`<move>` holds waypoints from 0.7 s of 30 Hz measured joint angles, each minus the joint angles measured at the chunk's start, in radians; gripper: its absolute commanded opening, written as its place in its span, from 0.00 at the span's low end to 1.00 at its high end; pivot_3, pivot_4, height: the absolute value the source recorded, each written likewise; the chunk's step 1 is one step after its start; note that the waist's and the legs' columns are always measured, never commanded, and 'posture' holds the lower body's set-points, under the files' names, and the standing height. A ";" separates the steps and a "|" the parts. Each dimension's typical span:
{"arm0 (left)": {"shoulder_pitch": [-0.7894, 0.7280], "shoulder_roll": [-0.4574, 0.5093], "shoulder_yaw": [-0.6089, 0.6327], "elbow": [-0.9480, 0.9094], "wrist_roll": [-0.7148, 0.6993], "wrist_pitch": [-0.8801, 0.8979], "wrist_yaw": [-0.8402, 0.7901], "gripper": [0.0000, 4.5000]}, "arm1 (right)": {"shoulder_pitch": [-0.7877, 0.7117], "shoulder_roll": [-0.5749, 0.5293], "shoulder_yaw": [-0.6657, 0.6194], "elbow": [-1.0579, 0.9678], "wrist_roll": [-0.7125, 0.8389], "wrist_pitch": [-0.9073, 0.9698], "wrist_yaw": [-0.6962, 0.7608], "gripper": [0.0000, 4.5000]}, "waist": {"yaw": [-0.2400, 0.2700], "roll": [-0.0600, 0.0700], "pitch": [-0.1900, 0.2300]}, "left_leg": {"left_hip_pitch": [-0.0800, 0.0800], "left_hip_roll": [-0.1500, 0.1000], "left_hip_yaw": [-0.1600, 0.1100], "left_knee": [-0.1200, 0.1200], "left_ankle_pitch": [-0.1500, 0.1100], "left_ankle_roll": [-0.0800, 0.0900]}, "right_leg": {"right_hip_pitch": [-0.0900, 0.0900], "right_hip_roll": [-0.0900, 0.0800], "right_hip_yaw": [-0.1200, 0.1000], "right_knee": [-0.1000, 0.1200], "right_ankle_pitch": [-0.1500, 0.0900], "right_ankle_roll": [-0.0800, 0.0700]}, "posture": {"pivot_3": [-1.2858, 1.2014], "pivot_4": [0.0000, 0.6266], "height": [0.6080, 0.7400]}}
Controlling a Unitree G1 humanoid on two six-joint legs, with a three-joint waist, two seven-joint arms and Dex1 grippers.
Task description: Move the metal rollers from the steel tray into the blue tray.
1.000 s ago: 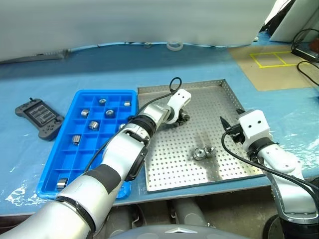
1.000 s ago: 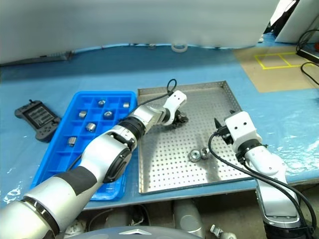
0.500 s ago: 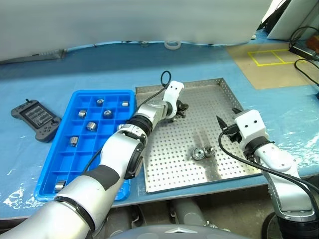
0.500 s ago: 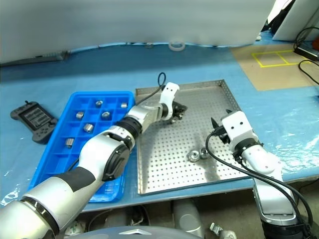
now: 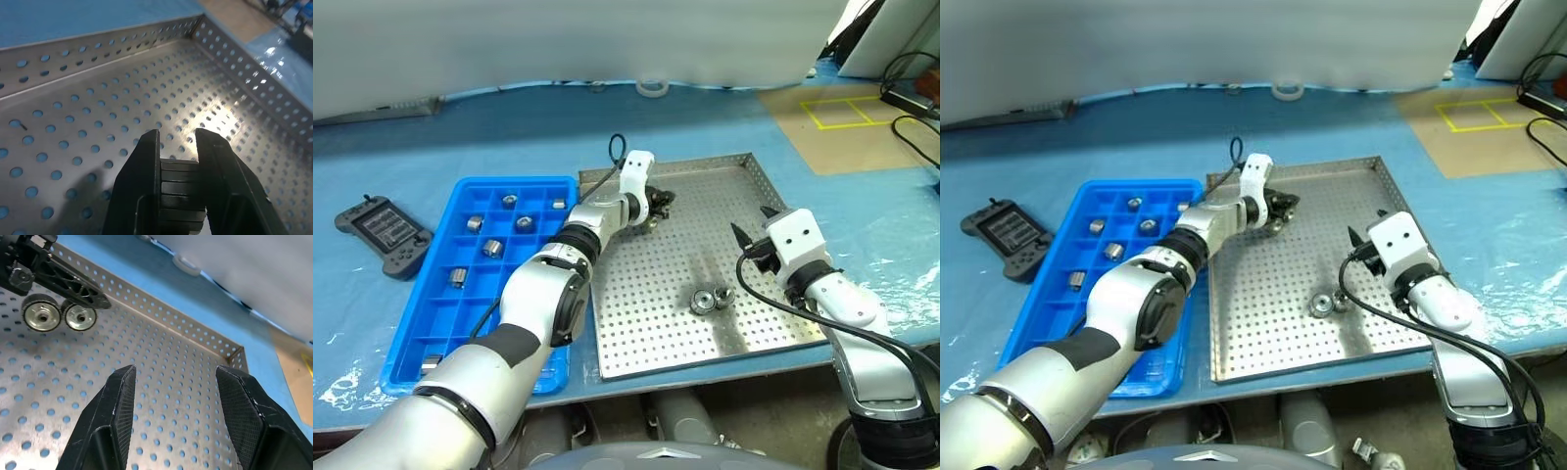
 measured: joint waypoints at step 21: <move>-0.031 -0.011 0.248 -0.075 -0.306 0.122 -0.026 0.17 | -0.328 0.042 0.201 0.239 -0.044 -0.120 0.077 0.60 | 0.038 0.001 0.000 | -0.001 0.000 0.000 0.001 0.000 0.000 | -0.001 -0.001 0.000 0.004 0.000 0.000 | 0.34 0.24 1.00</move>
